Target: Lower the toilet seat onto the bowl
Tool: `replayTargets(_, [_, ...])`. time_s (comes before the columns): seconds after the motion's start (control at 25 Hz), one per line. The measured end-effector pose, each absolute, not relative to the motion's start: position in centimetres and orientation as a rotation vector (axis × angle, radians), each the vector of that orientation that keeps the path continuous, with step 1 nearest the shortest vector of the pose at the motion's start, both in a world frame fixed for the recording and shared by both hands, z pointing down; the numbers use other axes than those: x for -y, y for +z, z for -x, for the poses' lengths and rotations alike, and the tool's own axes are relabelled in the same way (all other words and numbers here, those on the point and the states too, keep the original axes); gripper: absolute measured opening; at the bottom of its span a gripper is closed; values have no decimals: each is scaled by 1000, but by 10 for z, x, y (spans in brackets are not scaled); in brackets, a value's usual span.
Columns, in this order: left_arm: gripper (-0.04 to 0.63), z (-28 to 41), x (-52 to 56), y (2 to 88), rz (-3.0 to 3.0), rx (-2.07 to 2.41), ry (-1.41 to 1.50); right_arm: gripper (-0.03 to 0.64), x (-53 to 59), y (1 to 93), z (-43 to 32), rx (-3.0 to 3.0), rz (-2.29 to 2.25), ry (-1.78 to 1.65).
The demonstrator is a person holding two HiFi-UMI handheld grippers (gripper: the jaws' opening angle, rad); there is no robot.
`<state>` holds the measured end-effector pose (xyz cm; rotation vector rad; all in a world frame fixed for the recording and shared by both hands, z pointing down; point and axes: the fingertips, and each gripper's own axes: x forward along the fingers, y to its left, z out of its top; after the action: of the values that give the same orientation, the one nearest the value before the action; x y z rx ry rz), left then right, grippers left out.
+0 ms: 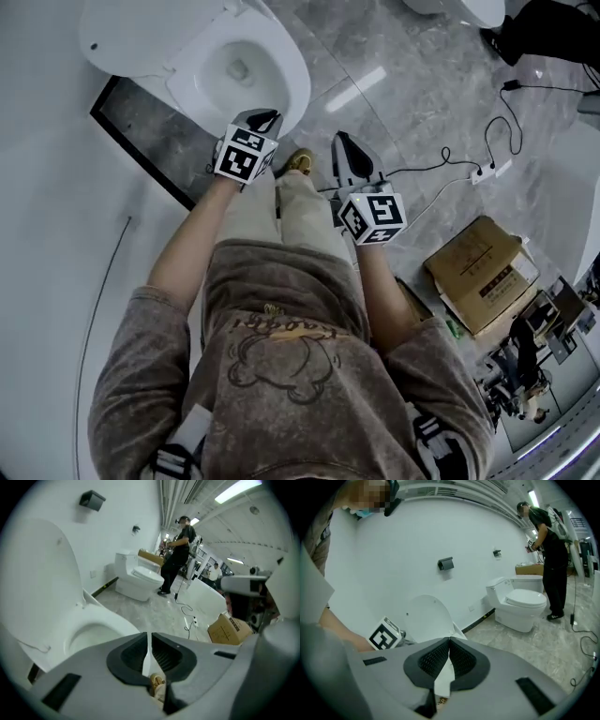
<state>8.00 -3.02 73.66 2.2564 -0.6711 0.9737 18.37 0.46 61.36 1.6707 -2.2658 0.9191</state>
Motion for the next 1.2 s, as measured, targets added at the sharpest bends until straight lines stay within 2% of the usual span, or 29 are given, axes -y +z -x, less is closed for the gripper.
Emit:
replayTargets(0.28, [34,-58,71,535,-2440,787,758,26,18,503,-162,2446,-1660,758])
replayTargets(0.52, [34,-22,61,436,-2521,886,620,26,19,435,-141,2556,-1581,636])
replayTargets(0.8, [32,26,52,386,-2599,1033,391,26,18,393,-127,2597,-1601,488])
replayTargets(1.2, [11,38,50,386,-2639,1168,161,26,23,397,-137,2575,-1677,418])
